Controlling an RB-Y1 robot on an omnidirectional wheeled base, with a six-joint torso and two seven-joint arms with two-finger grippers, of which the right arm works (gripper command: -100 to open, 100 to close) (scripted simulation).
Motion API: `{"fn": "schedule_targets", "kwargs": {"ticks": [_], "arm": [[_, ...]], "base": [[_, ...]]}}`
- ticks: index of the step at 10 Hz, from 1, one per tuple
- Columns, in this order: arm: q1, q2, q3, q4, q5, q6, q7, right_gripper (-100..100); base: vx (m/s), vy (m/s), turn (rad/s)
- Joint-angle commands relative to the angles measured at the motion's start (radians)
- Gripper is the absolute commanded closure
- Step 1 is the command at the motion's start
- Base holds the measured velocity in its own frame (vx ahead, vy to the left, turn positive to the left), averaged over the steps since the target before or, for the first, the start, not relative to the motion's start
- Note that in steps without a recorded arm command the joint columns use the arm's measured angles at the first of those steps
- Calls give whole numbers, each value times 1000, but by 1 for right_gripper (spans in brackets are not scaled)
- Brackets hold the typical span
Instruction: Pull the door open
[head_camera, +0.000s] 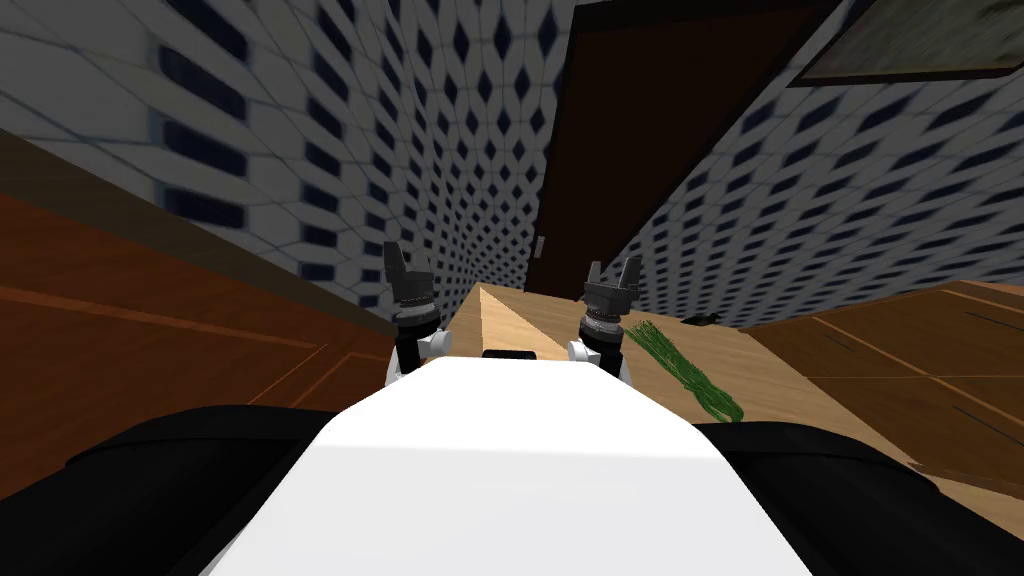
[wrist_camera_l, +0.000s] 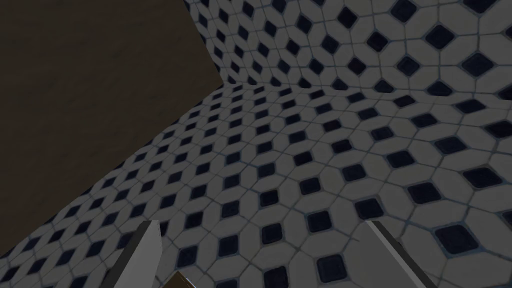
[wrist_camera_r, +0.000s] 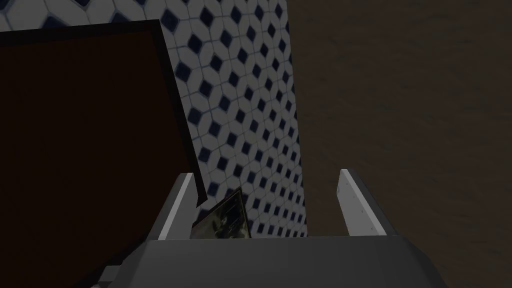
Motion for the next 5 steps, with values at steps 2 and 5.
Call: {"fn": "schedule_targets", "kwargs": {"ticks": [2,5], "arm": [[-10,-12,4,28,-34,6,-24,-100],[-26,-31,11,73,-89,16,-65,-100]], "base": [[132,5,-5],[193,11,-5]]}}
